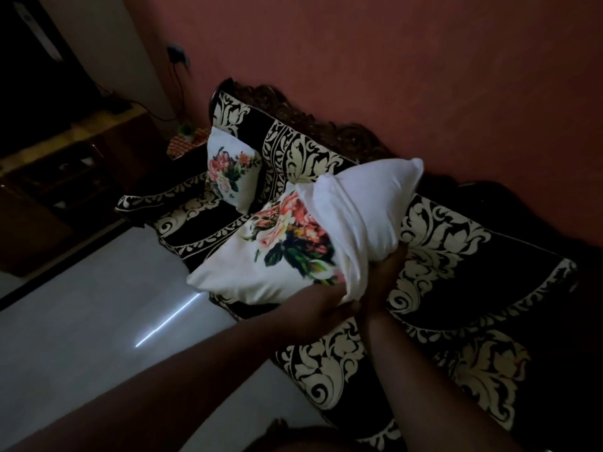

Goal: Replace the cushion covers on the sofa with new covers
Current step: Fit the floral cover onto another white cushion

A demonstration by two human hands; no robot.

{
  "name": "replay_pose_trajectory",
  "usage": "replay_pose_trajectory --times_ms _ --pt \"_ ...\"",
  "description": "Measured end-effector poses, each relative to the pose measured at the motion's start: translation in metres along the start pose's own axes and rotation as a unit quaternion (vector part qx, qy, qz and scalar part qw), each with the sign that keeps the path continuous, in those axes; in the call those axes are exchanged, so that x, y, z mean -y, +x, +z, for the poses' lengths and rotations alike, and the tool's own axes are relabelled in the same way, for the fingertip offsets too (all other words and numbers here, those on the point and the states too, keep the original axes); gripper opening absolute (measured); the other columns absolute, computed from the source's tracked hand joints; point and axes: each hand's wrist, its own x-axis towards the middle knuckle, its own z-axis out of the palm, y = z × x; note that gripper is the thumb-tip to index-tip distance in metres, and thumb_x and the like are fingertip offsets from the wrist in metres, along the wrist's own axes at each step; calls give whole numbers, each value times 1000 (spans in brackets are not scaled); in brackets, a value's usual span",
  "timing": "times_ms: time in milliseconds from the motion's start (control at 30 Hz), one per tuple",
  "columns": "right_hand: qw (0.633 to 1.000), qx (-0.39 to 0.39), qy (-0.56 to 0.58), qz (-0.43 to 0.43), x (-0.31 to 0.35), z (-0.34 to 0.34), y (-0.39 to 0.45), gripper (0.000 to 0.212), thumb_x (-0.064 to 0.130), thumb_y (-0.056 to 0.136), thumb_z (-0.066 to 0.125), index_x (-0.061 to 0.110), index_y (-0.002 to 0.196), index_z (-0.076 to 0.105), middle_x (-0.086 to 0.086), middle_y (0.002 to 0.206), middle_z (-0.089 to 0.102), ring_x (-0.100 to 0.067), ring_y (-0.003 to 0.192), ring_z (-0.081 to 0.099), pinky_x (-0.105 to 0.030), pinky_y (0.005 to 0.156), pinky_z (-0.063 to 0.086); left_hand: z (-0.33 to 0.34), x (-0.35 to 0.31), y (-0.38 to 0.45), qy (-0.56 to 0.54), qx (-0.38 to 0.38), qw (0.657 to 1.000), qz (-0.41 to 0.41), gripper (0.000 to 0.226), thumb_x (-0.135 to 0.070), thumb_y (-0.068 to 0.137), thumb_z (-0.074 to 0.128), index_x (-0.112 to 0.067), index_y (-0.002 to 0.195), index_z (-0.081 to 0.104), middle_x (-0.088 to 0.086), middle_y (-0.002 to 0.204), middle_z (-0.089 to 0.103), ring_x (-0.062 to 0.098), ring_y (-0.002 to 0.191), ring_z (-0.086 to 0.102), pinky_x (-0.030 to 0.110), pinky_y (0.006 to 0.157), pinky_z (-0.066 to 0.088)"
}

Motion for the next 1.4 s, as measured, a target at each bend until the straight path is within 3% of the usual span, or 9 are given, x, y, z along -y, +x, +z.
replay_pose_trajectory --times_ms 100,200,300,433,700,867,1000,1200,1400 --pt "995 -3 7 -99 78 7 -37 74 21 74 90 28 134 48 9 129 63 -4 117 61 -21 97 50 -28 24 -10 139 -56 982 -115 46 -62 100 44 -21 90 62 -7 64 53 21 70 62 27 57 38" --pt "988 45 -27 -143 76 7 -59 79 23 70 95 26 135 50 3 131 63 -18 122 61 -45 101 52 -66 45 5 -250 -312 886 -235 50 -73 93 44 -26 93 62 -6 80 63 16 74 62 32 64 52" --pt "978 65 -84 -182 63 -3 -71 87 33 67 94 39 139 44 4 137 58 -17 130 56 -42 106 49 -96 55 35 -434 -278 809 -283 63 -76 85 57 -27 124 64 -1 112 71 21 101 68 37 80 57" --pt "961 112 -114 -224 59 -15 -68 88 36 68 93 45 138 40 12 138 56 -9 129 55 -29 102 49 -98 55 46 -390 -359 799 -283 18 -28 97 62 -16 92 74 2 82 74 21 81 70 21 58 50" --pt "983 116 -57 -133 79 -27 -40 136 67 40 91 28 153 26 10 142 50 -4 125 57 -26 93 55 -72 28 40 -511 -267 804 -146 17 -14 100 58 -11 95 75 18 96 73 26 94 70 44 90 53" --pt "976 117 -170 -67 73 -6 -39 42 34 77 87 30 110 62 4 112 71 -13 101 69 -10 75 51 -79 12 49 -405 -316 844 -155 20 -14 97 60 -18 84 75 2 81 74 12 80 69 34 78 58" --pt "942 124 -263 -168 65 -1 -51 90 79 75 61 11 133 59 11 127 55 -1 117 53 7 91 27 -89 23 52 -363 -258 866 -229 18 -26 97 65 -14 93 79 9 91 77 23 90 73 53 87 59" --pt "893 191 -347 -213 78 9 -20 44 39 99 57 4 123 67 -18 115 72 -29 109 65 -16 92 45 -65 3 37 -228 -117 964 -65 17 -17 99 65 -15 111 77 0 105 77 10 98 71 23 86 55" --pt "959 68 -186 -203 91 11 -33 69 38 81 83 31 139 48 8 131 61 -12 119 61 -42 98 53 -83 15 41 -458 -376 792 -148 18 -17 101 61 -15 106 77 7 99 78 28 100 73 42 90 58"
